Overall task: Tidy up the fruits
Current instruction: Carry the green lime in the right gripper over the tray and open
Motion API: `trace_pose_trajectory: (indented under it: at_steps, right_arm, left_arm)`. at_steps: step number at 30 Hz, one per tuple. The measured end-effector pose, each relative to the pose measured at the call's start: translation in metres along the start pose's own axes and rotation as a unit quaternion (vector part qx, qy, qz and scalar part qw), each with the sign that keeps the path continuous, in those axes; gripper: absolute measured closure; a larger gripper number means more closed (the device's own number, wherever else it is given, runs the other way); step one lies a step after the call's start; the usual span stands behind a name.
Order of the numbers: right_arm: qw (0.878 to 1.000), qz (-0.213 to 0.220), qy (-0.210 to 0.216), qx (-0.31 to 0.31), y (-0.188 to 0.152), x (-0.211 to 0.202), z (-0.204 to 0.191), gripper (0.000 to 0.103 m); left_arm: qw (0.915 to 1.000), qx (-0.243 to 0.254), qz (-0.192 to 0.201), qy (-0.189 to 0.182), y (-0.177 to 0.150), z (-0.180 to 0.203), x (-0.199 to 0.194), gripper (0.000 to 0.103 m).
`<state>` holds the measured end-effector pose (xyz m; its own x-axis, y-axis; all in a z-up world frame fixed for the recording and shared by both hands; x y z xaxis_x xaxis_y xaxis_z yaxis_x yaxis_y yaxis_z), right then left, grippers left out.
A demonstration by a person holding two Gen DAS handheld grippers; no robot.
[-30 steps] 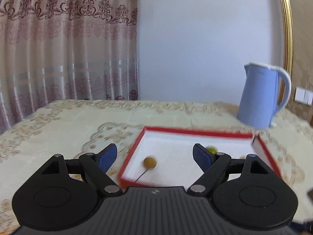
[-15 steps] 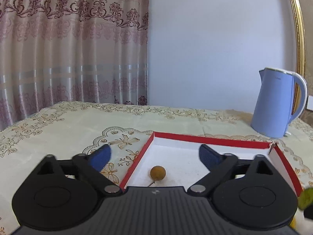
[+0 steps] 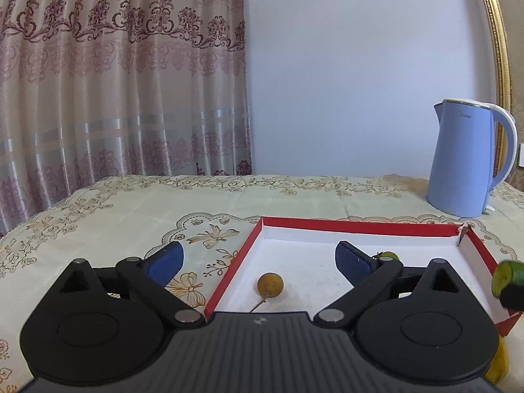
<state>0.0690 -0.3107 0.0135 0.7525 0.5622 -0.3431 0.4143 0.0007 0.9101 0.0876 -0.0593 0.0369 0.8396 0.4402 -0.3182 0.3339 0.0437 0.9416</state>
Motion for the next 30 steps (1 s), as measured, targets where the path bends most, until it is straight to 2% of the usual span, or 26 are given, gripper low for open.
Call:
trace_pose_trajectory:
  at_steps: [12,18,24,30]
  right_arm:
    - [1.000,-0.004,-0.023,-0.008,0.025,0.037,0.022,0.065]
    - [0.999,-0.009,-0.035,-0.004,0.032,0.058,0.030,0.065]
    - [0.998,-0.029,-0.049,0.000,0.037,0.082,0.039,0.065]
    - [0.997,-0.045,-0.061,0.003,0.034,0.101,0.045,0.065]
  left_arm:
    - [0.9994,-0.027,-0.022,0.004,0.000,-0.010,0.007,0.002]
    - [0.9994,-0.028,-0.019,0.004,0.000,-0.011,0.006,0.002]
    - [0.9995,-0.022,-0.020,0.008,0.000,-0.009,0.007,0.002]
    - [0.9990,-0.036,-0.024,0.009,0.000,-0.014,0.008,0.002]
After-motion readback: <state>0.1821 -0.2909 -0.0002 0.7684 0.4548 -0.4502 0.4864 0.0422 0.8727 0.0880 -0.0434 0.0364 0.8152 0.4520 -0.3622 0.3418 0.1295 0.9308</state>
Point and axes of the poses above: each gripper's, at about its wrist camera, not at the fingertips, and x roughly the way its jaws point, z to its right, y to its top, the point moved 1 cm from there along x, roughly the way its jaws point, and after that the axes turned 14 degrees about y, right-handed, at the moved point
